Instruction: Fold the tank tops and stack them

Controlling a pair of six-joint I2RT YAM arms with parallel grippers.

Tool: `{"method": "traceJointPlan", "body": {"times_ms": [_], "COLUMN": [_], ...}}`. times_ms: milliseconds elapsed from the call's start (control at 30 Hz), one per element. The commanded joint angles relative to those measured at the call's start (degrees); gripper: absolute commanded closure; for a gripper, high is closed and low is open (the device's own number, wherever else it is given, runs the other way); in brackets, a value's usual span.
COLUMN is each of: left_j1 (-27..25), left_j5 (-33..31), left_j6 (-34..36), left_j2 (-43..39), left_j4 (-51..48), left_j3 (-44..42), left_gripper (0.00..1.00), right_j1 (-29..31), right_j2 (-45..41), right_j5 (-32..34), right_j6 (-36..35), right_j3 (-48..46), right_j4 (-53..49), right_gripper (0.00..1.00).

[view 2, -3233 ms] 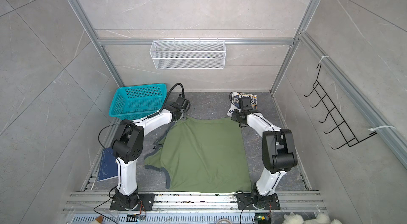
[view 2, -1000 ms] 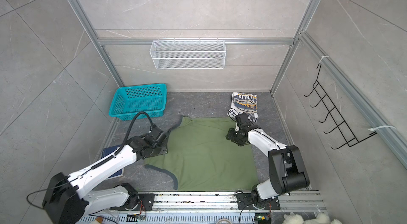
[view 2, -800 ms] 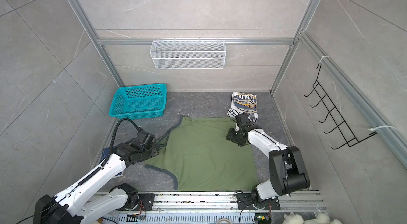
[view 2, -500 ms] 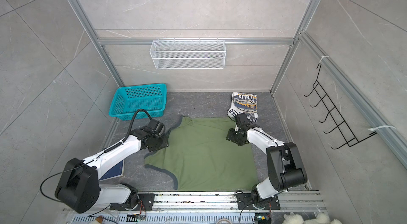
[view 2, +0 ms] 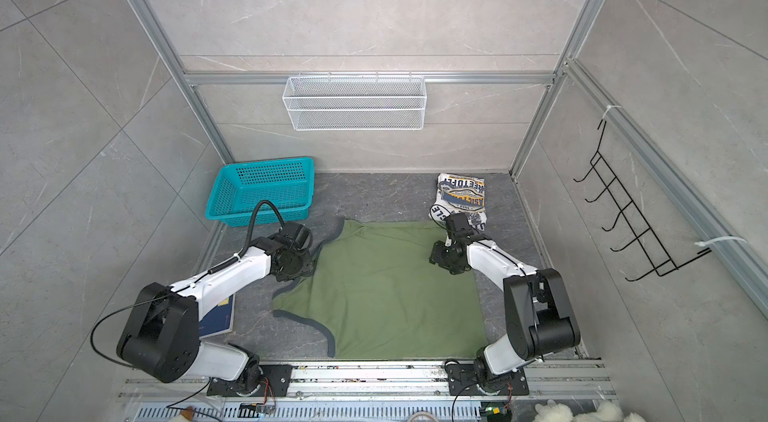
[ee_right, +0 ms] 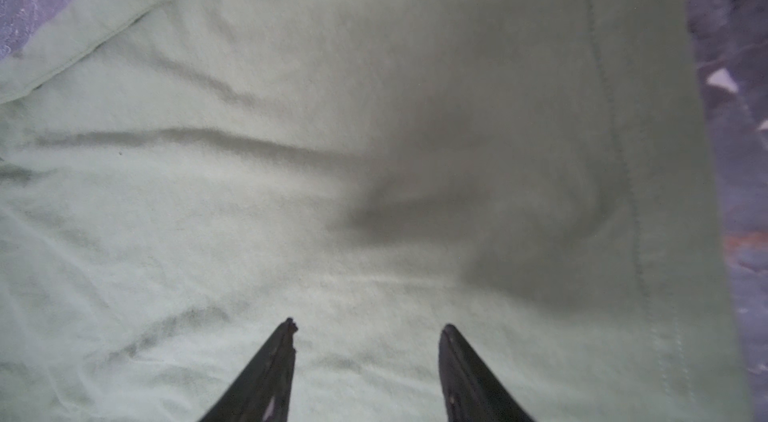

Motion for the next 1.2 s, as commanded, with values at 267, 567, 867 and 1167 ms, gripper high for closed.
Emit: {"method": "traceJointPlan", "body": {"times_ms": [267, 567, 867, 1167], "left_j1": [3.0, 4.1, 13.1, 16.6], "left_j5": [0.3, -1.2, -15.3, -19.3], "left_j6": [2.3, 3.4, 7.3, 8.6], "left_j2": [5.0, 5.7, 4.5, 8.9], "left_j4": [0.4, 1.1, -2.9, -3.2], "left_j3": [2.9, 4.6, 15.9, 21.6], "left_gripper": [0.70, 1.00, 1.00, 1.00], "right_j1": [-2.2, -3.4, -4.8, -5.0], "right_j2": [-0.7, -0.7, 0.8, -0.7], "right_j5": [1.1, 2.7, 4.9, 2.2], "right_j6": [-0.5, -0.7, -0.7, -1.5], "right_j3": [-2.2, -1.8, -1.6, -1.9], "right_j4": [-1.1, -2.4, -4.1, -3.2], "right_gripper": [0.42, 0.42, 0.42, 0.42]}}
